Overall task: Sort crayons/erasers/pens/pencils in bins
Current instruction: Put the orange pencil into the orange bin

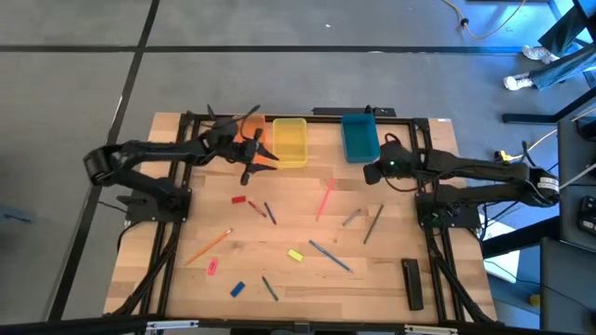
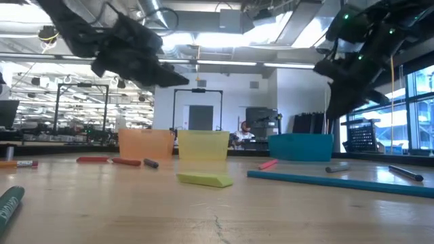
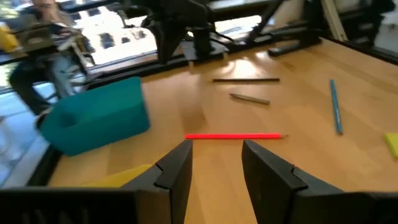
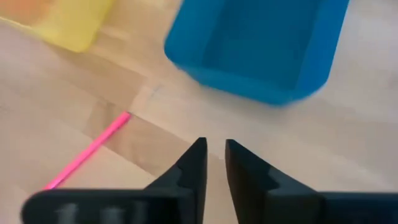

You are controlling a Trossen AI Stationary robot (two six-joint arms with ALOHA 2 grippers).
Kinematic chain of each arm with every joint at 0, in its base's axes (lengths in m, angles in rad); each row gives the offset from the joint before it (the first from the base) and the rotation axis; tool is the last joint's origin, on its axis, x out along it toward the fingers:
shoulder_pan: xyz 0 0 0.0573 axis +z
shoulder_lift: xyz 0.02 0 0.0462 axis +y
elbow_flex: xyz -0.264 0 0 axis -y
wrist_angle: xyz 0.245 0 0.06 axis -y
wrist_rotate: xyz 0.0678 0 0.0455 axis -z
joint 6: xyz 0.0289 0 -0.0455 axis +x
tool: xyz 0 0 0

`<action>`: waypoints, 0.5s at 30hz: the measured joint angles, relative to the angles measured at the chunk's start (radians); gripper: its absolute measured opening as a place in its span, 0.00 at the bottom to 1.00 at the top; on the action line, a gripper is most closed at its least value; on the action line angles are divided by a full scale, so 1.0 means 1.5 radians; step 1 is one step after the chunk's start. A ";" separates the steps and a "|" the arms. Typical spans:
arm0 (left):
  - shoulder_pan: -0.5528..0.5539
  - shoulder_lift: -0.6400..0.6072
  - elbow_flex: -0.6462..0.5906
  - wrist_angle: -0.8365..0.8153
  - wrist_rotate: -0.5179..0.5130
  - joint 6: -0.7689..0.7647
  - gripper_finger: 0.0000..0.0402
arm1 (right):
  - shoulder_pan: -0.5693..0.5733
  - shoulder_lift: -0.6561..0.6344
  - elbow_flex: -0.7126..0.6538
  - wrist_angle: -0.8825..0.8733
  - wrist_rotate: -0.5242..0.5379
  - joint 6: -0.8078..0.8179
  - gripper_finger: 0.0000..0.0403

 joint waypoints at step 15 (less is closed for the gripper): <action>-0.006 0.207 0.155 -0.039 -0.030 0.027 0.33 | 0.024 0.148 0.069 0.050 0.022 -0.008 0.29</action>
